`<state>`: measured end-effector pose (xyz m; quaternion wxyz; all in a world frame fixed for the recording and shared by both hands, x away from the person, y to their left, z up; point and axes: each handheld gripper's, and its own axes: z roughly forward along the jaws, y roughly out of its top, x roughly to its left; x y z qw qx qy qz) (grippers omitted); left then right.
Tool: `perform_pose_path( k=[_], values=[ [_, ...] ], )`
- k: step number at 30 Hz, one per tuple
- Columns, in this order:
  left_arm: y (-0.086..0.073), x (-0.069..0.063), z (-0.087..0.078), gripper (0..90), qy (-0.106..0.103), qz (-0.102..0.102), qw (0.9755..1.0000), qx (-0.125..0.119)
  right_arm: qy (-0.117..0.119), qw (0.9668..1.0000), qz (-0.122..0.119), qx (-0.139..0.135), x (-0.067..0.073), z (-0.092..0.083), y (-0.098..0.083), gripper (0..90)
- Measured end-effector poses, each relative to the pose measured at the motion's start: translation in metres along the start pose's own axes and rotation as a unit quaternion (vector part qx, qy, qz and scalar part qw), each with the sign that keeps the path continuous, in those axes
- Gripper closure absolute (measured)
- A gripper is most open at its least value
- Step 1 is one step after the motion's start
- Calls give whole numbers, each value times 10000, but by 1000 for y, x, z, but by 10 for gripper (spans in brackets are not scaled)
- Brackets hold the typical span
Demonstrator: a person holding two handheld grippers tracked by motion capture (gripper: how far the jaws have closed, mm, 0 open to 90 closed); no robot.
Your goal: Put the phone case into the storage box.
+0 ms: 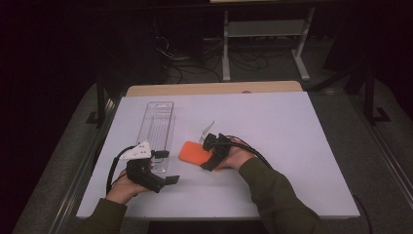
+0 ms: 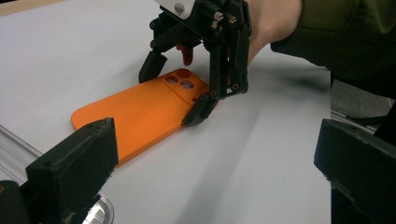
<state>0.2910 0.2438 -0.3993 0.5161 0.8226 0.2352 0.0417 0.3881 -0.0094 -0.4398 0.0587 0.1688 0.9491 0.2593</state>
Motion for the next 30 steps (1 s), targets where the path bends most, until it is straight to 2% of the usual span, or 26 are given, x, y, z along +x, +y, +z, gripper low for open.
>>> perform_pose_path(
  k=[23,30],
  values=[
    [-1,2,0,0,5,-20,10000,30,17,10000,13,18,0,-1,1,153],
    [-2,2,-1,0,11,-41,10000,36,44,9999,101,-14,-4,-7,-2,153]
  ],
)
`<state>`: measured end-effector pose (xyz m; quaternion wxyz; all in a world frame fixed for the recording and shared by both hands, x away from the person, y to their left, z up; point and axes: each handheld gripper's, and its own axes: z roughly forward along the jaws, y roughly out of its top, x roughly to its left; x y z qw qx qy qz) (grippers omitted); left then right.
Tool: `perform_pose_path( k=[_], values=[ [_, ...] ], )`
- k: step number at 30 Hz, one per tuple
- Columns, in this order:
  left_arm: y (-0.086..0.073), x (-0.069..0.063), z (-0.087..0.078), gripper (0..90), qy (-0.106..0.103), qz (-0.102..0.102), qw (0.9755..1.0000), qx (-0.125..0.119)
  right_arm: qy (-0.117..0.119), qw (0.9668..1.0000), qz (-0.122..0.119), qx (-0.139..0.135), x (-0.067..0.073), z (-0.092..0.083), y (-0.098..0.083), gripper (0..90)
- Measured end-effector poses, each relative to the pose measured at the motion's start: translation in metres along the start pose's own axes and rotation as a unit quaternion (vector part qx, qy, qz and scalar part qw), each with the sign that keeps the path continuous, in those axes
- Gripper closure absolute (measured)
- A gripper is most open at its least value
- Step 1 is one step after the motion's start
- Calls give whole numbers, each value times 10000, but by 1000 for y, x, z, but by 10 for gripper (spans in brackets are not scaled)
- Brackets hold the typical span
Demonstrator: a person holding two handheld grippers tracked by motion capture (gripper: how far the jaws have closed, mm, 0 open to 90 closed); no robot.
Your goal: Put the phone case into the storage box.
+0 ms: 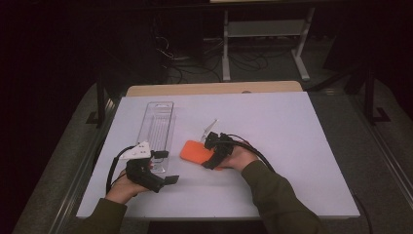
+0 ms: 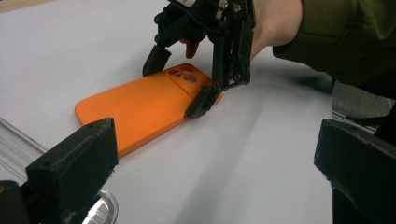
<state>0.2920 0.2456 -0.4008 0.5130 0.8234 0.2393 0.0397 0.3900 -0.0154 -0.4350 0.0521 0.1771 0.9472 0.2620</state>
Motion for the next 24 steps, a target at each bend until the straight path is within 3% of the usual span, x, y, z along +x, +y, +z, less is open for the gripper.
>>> perform_pose_path(
  k=[24],
  values=[
    [0,-1,0,0,63,64,9999,58,-48,9997,150,-196,-9,-47,-28,152]
  ],
)
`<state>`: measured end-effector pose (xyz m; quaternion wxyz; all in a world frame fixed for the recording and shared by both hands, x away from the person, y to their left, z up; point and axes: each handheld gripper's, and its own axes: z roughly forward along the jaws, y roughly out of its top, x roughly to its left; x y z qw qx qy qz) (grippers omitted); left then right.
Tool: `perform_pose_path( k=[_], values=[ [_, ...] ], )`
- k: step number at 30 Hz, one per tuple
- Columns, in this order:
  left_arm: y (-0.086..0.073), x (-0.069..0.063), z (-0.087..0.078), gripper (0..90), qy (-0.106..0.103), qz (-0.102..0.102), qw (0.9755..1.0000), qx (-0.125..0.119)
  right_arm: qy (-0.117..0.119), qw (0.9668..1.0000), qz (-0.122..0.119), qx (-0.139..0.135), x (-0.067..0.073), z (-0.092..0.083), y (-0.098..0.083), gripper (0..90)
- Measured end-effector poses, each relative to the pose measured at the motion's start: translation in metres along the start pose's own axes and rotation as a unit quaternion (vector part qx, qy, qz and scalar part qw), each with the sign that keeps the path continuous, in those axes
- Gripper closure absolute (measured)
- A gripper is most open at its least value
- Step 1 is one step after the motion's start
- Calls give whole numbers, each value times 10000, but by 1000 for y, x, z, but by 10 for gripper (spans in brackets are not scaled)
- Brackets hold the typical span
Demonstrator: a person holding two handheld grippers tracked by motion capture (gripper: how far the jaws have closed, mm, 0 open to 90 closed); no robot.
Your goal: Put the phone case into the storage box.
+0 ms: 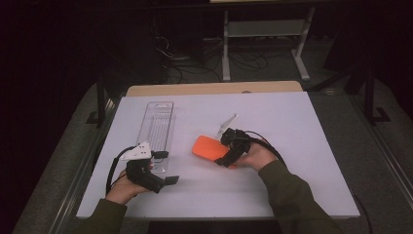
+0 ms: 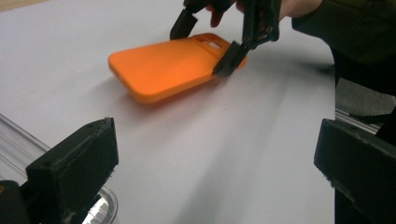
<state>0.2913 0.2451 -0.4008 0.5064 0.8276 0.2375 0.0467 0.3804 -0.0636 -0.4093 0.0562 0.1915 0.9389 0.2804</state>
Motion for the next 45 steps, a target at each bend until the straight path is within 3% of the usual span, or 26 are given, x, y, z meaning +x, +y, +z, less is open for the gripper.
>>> perform_pose_path(
  k=[7,22,27,34,45],
  values=[
    [0,0,0,0,-6,-24,10000,-39,18,9998,130,-158,-6,-21,-22,152],
    [4,-2,3,0,-8,-108,9999,-77,-45,9994,296,-177,-10,-49,-60,151],
    [12,-3,8,0,-95,-74,9999,-118,-83,9995,274,-131,-9,-53,-67,151],
    [24,-6,16,0,-250,-110,9994,-211,-40,9987,457,-209,-9,-59,-73,151],
    [45,-7,39,0,-361,83,9992,-167,-36,9983,528,-236,-12,-61,-76,151]
  ],
)
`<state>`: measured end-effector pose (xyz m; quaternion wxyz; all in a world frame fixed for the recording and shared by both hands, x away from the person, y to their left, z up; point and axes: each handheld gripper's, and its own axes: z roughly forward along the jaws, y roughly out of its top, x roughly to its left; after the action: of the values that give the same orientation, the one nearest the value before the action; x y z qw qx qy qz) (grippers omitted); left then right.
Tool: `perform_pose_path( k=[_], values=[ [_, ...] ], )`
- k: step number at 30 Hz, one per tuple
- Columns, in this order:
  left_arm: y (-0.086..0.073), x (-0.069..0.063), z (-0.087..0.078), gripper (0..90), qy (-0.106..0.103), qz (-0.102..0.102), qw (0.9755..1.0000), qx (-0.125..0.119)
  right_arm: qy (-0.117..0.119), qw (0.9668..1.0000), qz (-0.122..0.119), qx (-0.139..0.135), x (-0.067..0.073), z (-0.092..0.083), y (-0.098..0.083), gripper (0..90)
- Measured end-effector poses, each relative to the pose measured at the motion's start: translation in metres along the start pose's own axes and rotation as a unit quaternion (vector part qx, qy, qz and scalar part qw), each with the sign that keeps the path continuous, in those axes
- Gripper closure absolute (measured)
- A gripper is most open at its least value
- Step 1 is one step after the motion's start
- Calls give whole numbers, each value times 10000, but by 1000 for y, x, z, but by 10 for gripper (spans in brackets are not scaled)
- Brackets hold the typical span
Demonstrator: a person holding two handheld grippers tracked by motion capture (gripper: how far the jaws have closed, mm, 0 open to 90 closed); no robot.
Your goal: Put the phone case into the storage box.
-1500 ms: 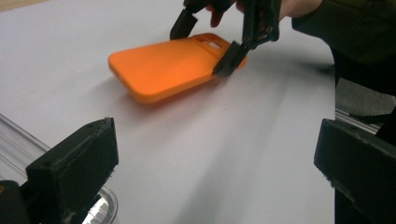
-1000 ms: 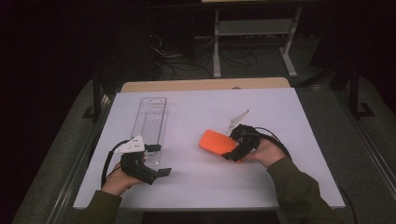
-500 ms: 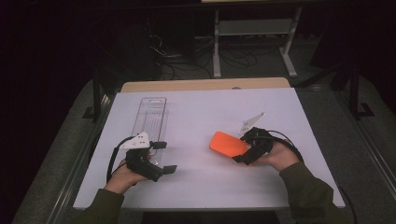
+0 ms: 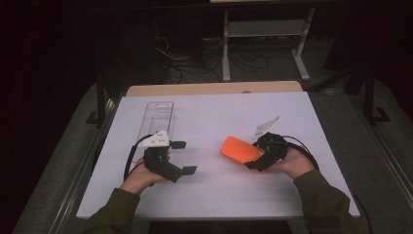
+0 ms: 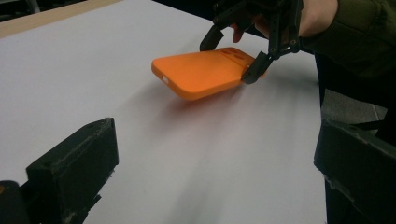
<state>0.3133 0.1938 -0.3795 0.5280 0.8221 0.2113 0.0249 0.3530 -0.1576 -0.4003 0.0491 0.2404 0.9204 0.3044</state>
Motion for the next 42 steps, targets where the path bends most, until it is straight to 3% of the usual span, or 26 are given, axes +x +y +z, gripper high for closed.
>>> perform_pose_path(
  k=[20,26,31,34,39,42],
  values=[
    [26,6,43,0,-214,102,9997,30,13,10000,-31,-7,-3,-1,-2,151],
    [31,10,52,0,-173,164,9997,29,33,10000,-41,29,-2,-1,-2,151],
    [32,15,58,0,-156,120,9998,-22,29,10000,-78,19,-3,0,-2,151],
    [32,18,63,0,-185,-64,9995,-248,37,10000,-66,2,-3,-1,-2,151],
    [31,20,66,0,-241,45,9996,-131,48,9999,-122,1,-4,2,-1,151],
    [30,20,65,0,-265,-15,9995,-143,46,9999,-92,46,-4,3,0,151]
  ],
)
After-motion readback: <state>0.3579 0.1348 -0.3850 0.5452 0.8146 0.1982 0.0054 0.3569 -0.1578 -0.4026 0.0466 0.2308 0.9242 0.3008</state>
